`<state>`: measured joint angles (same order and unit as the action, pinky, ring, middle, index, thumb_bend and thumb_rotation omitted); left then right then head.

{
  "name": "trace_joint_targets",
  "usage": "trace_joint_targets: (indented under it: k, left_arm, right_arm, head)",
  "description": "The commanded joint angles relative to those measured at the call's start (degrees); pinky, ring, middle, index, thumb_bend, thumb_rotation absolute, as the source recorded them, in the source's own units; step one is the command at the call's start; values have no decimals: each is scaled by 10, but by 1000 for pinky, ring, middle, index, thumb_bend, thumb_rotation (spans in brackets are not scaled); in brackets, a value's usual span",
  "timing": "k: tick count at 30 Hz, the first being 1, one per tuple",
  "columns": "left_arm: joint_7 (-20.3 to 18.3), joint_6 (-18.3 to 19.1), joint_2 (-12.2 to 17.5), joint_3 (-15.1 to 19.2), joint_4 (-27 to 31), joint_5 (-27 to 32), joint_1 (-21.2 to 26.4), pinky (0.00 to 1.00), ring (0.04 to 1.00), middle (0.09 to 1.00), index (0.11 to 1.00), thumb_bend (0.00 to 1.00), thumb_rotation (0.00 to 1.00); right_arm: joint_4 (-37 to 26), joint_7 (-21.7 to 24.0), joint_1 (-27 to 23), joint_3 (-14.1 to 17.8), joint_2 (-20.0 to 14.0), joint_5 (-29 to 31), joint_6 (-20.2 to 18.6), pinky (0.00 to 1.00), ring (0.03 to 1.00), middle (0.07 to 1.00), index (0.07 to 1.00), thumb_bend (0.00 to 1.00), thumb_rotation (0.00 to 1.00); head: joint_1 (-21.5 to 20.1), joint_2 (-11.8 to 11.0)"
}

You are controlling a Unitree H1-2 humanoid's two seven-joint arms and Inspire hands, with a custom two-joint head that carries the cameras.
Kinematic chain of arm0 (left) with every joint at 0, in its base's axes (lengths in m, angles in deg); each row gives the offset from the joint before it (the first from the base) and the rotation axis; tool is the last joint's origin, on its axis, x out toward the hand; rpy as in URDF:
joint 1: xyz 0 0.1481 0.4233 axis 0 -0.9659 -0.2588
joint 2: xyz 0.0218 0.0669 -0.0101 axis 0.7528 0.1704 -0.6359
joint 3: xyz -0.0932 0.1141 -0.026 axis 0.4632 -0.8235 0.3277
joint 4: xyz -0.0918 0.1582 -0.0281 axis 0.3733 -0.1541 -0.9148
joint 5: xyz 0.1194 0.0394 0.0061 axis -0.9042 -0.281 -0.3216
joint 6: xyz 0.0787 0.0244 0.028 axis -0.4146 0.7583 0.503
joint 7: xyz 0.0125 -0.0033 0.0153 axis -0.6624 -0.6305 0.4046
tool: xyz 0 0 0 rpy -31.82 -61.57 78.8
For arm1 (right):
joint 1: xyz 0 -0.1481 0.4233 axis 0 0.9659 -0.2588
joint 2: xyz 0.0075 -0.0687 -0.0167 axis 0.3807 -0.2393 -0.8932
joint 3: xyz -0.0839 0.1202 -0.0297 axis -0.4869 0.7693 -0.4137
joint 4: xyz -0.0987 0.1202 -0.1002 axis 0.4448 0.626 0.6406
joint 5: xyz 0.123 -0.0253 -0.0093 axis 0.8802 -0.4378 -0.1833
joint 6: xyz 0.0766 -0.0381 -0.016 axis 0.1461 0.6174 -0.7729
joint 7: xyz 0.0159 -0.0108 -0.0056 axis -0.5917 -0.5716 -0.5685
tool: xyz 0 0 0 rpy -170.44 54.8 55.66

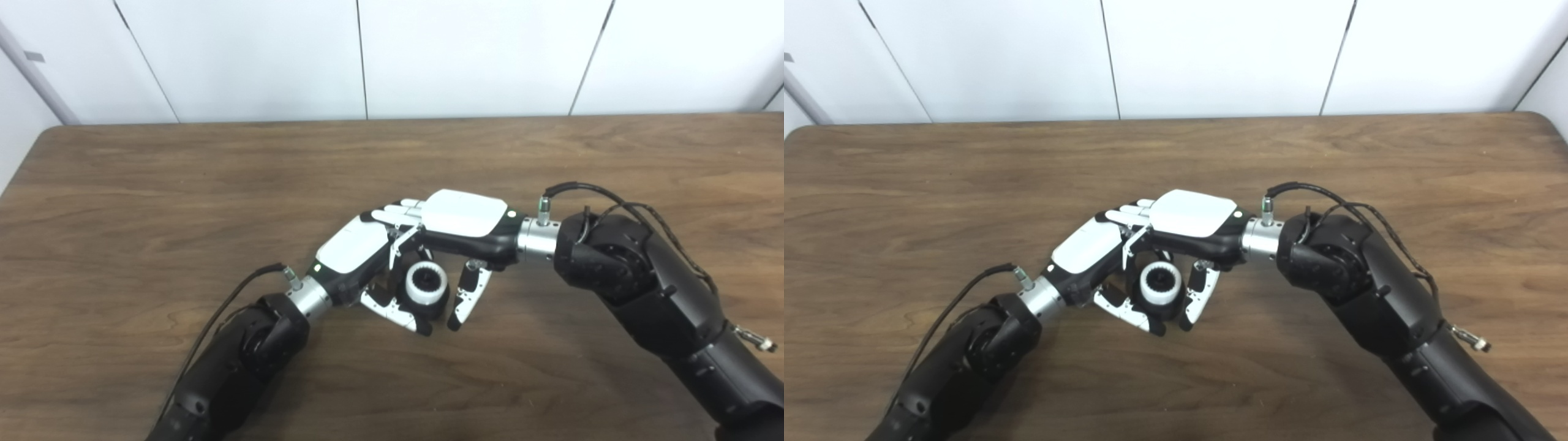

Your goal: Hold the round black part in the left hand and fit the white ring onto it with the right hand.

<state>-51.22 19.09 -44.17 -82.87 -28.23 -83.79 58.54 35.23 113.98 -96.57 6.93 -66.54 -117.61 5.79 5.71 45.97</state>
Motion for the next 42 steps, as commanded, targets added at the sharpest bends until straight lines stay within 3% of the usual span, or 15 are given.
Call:
trace_joint_targets:
  k: [1, 14, 23, 24, 25, 27, 36, 42]
  left_arm:
    - [-1, 5, 4, -10, -38, -29, 5, 1000, 917, 715, 482, 525, 57]
    - [46, -7, 15, -32, -104, -46, 17, 1000, 938, 722, 482, 525, 60]
    - [38, -1, 28, -40, -110, -47, 16, 1000, 942, 777, 489, 523, 68]
    - [36, 0, 31, -40, -110, -48, 16, 1000, 946, 807, 563, 806, 150]
    - [32, 3, 33, -41, -108, -49, 16, 1000, 953, 832, 612, 902, 195]
    - [26, 4, 40, -42, -103, -49, 16, 1000, 971, 877, 705, 981, 281]
    - [-44, 26, 60, -42, -61, -17, 14, 1000, 1000, 967, 974, 1000, 413]
    - [-131, 81, 70, -23, 5, 38, 4, 1000, 1000, 1000, 1000, 1000, 457]
  right_arm:
    - [-19, -3, -21, 19, -15, 17, 4, 1000, 1000, 1000, 627, 1000, 184]
    - [-21, -5, -38, 47, -21, 30, 11, 1000, 1000, 1000, 615, 1000, 111]
    - [-20, -15, -46, 60, -12, 26, 11, 1000, 1000, 1000, 614, 1000, 101]
    - [-20, -17, -47, 61, -11, 25, 12, 1000, 1000, 1000, 613, 1000, 97]
    - [-20, -19, -47, 62, -11, 25, 12, 1000, 1000, 1000, 613, 1000, 93]
    - [-21, -20, -47, 63, -10, 25, 10, 1000, 1000, 1000, 614, 1000, 83]
    - [-21, -32, -38, 63, -5, 17, 8, 1000, 1000, 1000, 613, 1000, 75]
    - [-15, -46, -24, 71, 0, 10, 3, 1000, 1000, 996, 613, 1000, 70]
  head:
    - [1, 0]
    - [-2, -9]
    - [1, -11]
    - [2, -12]
    - [2, -12]
    - [2, -12]
    - [-2, -25]
    - [-3, -35]
